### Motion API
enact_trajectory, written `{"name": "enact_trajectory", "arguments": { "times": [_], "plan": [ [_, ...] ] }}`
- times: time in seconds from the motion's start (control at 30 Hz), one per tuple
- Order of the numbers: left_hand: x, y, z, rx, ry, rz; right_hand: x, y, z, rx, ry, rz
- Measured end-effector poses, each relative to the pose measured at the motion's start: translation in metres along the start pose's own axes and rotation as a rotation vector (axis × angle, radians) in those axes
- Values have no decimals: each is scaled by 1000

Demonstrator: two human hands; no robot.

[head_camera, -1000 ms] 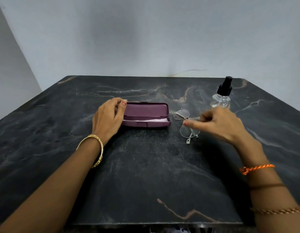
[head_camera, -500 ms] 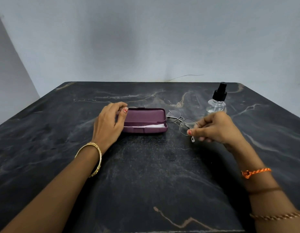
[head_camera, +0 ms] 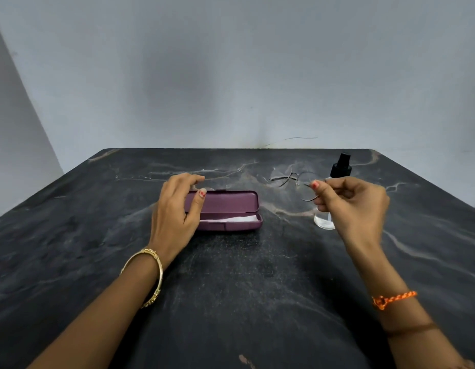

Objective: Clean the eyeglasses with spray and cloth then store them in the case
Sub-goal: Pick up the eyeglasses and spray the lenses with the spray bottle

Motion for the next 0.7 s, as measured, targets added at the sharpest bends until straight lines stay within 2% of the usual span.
{"name": "enact_trajectory", "arguments": {
  "times": [0.1, 0.2, 0.33, 0.43, 0.57, 0.7],
  "plan": [
    [-1, 1, -5, -84, 21, 4, -3, 4, 9, 193, -34, -55],
    [-3, 1, -13, -240, -12, 11, -9, 14, 14, 372, 13, 33],
    [-3, 3, -25, -626, -204, 37, -19, 29, 15, 484, 100, 163],
    [0, 3, -29, -877, -320, -5, -22, 33, 14, 531, 149, 219],
    [1, 2, -30, -1068, -493, 25, -23, 34, 12, 590, 224, 221],
    [3, -2, -32, -1216, -591, 72, -20, 33, 13, 674, 291, 235]
  ]
}}
Point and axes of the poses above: each hand's wrist, its own x-axis towards the middle knuckle, its own y-axis out of the palm, z = x × y, the point moved 1 cm from there along x, towards the middle knuckle, and after that the axes turned 9 degrees about -y, right-handed, at the moved point
